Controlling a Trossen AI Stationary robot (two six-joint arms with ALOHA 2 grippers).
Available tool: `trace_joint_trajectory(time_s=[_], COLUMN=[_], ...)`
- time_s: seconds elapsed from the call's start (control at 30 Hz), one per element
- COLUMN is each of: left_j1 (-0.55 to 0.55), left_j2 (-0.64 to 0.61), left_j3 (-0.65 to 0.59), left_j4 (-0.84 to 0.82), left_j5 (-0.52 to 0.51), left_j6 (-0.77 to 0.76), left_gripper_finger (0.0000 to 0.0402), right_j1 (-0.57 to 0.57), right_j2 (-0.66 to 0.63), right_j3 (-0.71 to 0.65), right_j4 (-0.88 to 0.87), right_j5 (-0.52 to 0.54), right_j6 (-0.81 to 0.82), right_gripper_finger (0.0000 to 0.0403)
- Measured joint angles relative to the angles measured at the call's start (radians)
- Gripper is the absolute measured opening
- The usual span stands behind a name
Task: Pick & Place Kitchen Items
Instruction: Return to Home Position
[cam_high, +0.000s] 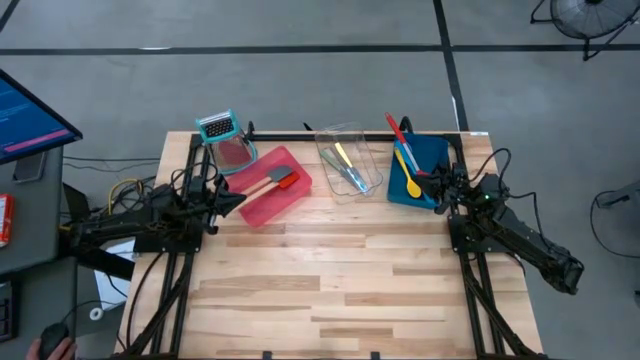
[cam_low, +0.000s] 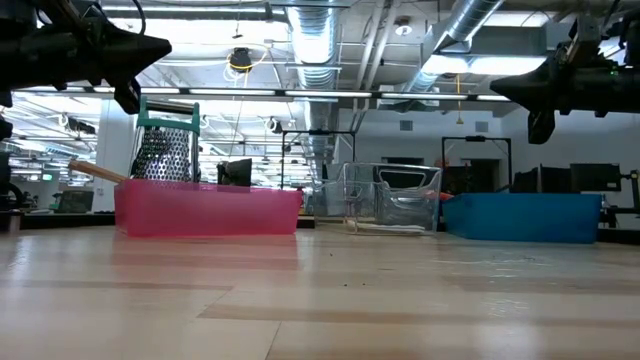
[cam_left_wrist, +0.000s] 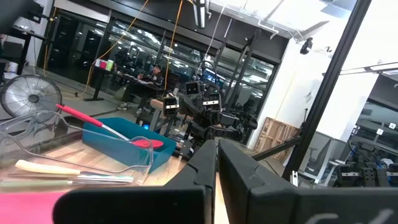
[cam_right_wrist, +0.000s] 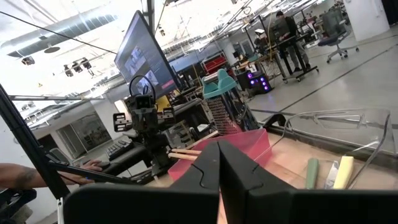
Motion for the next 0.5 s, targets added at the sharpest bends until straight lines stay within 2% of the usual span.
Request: trace_joint_trajectory(time_s=[0.5], left_j1=[0.000], left_j2=[0.000], left_j3=[0.000], left_j4=[0.000], left_j5=[0.000], left_j6=[0.000], left_gripper_finger=[0.0003], right_j1=[0.000], right_j2=[0.000], right_j3=[0.000], right_j4=[0.000], right_j5=[0.000], right_j6=[0.000], right_gripper_finger=[0.0000])
